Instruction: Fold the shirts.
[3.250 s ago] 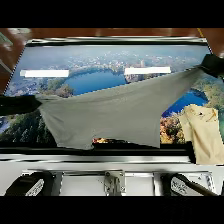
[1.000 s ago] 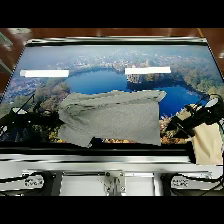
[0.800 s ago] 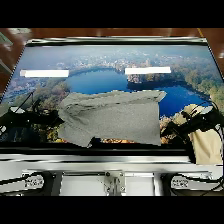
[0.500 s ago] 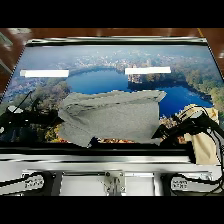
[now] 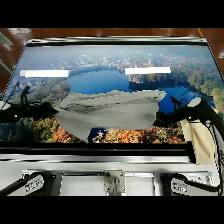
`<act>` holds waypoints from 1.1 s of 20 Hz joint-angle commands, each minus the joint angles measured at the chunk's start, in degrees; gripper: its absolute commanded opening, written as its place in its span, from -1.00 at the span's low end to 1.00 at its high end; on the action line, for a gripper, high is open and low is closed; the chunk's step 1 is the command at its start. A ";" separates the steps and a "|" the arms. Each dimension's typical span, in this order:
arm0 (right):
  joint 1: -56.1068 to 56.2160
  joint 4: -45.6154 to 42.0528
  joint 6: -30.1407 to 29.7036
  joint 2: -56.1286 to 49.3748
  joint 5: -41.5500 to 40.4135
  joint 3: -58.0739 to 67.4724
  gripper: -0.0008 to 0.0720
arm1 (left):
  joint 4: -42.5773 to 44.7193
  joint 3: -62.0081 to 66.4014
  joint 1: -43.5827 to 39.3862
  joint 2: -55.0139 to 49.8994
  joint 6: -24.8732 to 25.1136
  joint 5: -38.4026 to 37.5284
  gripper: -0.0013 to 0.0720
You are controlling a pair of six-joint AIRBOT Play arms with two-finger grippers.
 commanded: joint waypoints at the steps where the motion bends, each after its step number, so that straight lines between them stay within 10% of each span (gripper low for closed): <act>1: 0.20 1.51 -3.80 9.90 4.72 14.08 -0.81 | -0.04 9.31 0.04 11.93 0.35 0.37 -0.86; 12: 0.20 -12.09 -2.73 42.93 -10.45 53.37 -0.80 | 3.21 45.97 0.07 43.28 -8.04 11.04 -0.86; 22: 0.20 -31.21 4.61 47.56 20.35 53.35 -0.80 | 23.54 48.61 0.07 43.43 -11.02 -15.34 -0.86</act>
